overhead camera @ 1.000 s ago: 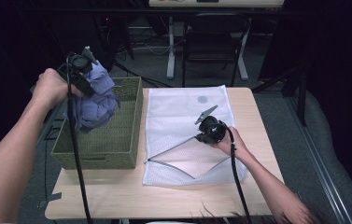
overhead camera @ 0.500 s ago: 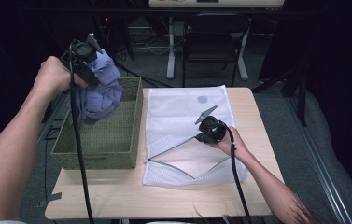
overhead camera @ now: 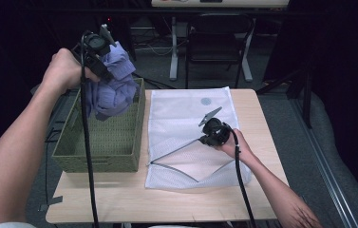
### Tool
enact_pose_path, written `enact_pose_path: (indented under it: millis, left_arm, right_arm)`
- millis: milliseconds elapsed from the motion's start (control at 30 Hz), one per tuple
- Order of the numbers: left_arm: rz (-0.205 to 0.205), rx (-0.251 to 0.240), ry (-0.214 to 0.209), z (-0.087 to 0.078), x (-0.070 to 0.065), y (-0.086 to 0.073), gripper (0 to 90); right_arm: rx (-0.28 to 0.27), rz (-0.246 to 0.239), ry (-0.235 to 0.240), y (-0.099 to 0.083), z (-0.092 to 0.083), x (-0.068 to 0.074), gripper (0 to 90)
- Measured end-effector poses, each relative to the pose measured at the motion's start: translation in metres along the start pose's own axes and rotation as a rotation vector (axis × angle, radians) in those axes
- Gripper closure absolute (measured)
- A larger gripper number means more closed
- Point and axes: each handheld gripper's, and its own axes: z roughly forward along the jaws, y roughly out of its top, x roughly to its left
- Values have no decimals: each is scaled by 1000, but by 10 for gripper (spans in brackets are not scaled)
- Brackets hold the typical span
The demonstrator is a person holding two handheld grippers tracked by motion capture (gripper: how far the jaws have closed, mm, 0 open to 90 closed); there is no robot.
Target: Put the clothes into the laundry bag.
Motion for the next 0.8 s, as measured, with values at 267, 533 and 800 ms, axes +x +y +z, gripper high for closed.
enact_pose_path:
  millis: [267,533,800]
  left_arm:
    - [59,-24,-23,-6,-19,19,783]
    - [107,-53,-52,-7,-37,36,783]
    - [150,-62,-82,-4,-55,50,782]
  right_arm:
    - [7,-1,5,0,-1,0,895]
    - [11,-7,10,0,-1,-1,896]
    - [-5,4,5,-1,-2,-1,895]
